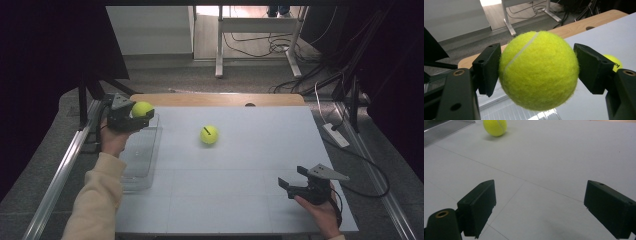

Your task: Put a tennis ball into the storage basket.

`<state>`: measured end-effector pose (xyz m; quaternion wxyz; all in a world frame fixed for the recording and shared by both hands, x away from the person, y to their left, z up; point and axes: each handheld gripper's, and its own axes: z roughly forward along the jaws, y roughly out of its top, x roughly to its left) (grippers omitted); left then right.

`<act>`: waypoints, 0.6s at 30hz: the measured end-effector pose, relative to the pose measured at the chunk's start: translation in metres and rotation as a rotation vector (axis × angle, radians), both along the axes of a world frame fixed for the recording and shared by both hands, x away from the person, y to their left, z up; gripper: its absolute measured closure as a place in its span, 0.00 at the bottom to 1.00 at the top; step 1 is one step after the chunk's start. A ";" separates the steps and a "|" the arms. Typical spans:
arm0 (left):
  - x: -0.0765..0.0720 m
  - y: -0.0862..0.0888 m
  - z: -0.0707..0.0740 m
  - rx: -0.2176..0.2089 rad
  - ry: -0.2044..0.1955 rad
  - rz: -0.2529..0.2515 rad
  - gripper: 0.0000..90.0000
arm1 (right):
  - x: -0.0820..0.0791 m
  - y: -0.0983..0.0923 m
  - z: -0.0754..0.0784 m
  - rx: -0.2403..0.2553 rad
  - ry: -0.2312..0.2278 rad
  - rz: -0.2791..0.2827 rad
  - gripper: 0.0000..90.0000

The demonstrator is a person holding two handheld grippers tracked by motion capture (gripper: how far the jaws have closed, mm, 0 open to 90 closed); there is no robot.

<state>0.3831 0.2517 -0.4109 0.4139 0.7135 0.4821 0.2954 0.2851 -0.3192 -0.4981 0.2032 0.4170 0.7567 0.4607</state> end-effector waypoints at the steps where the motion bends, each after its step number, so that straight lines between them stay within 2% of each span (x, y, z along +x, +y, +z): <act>1: 0.001 0.001 0.000 0.001 0.003 0.005 0.30 | 0.000 0.000 0.000 0.002 -0.001 0.001 0.12; 18: 0.010 0.017 -0.006 0.018 0.026 0.052 0.30 | 0.000 0.000 -0.001 -0.002 0.000 0.002 0.12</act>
